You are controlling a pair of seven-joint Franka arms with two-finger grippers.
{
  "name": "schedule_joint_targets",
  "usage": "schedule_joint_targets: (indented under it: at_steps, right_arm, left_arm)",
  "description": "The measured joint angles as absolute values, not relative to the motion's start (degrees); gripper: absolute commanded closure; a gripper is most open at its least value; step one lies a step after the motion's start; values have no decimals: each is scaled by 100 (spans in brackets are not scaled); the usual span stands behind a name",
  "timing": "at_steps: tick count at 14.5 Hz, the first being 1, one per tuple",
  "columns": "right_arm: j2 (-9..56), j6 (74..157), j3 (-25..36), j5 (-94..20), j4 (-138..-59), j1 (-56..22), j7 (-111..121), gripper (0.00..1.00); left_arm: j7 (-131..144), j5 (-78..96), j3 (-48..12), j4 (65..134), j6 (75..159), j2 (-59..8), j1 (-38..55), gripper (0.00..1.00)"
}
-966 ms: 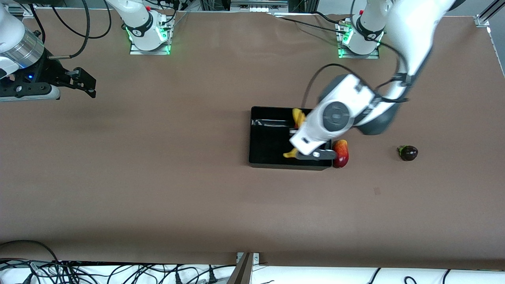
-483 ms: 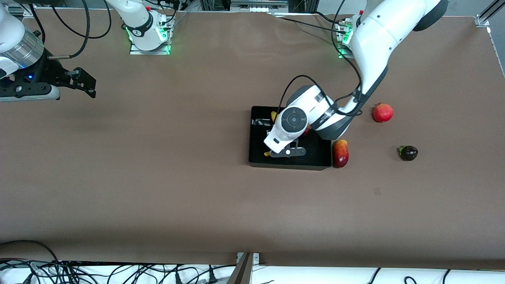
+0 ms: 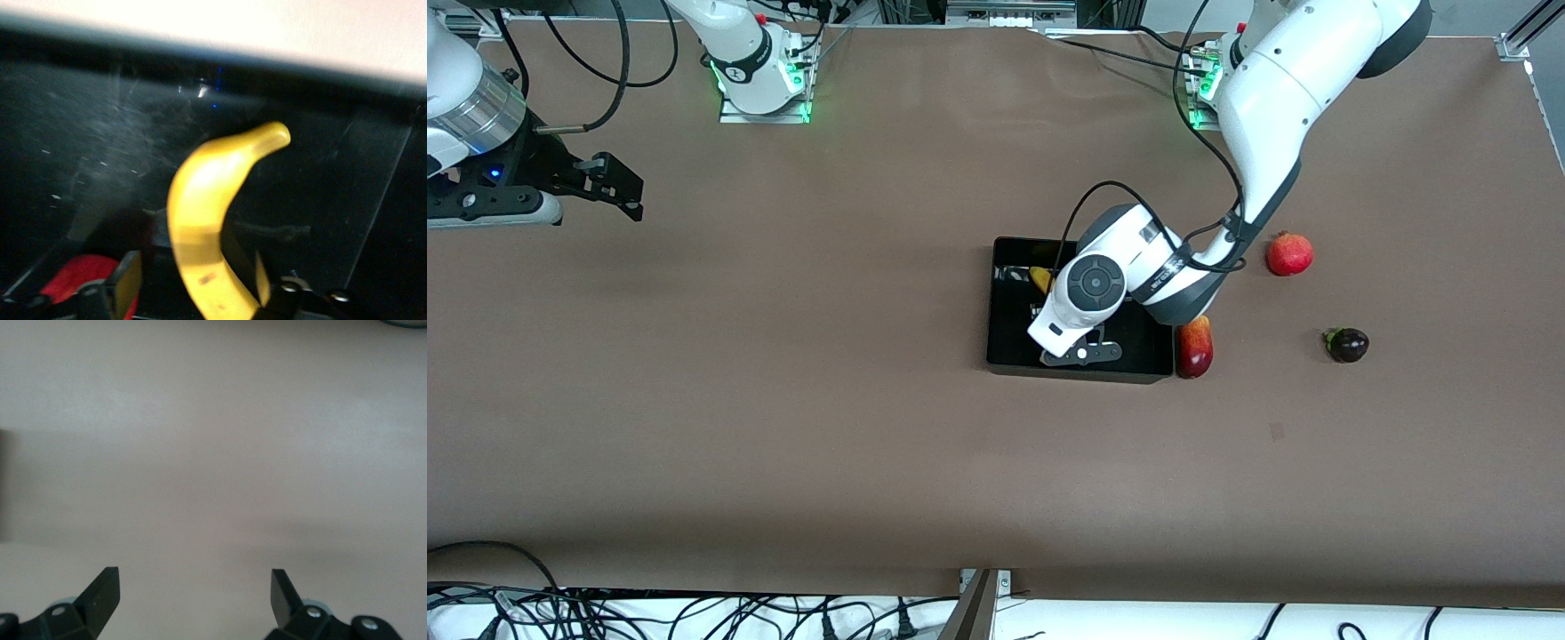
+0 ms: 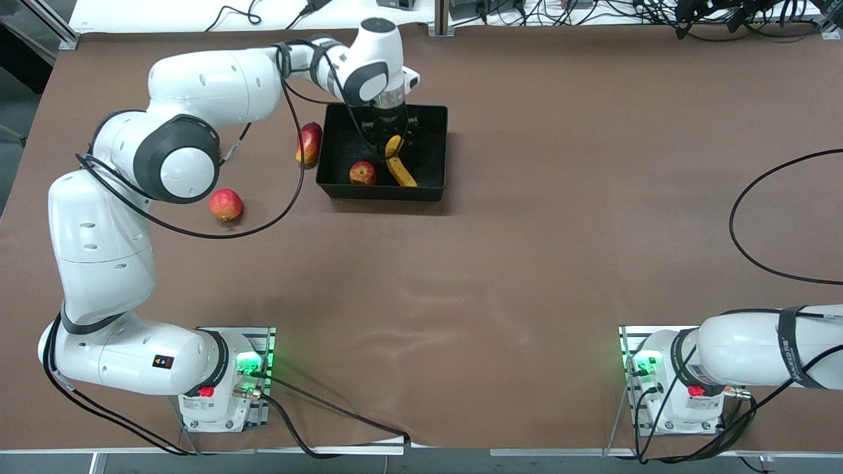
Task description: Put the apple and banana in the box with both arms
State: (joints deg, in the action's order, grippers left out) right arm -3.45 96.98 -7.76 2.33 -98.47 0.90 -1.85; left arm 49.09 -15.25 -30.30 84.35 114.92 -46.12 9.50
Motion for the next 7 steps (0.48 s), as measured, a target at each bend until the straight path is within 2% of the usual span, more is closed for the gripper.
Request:
schedule_joint_targets:
  at_steps: [7]
  right_arm:
    - [-340,9702,-777,233,-9840,90,-185,0]
  left_arm:
    - [3248,-1514,-3074,7680,9088,-3076,-77,0]
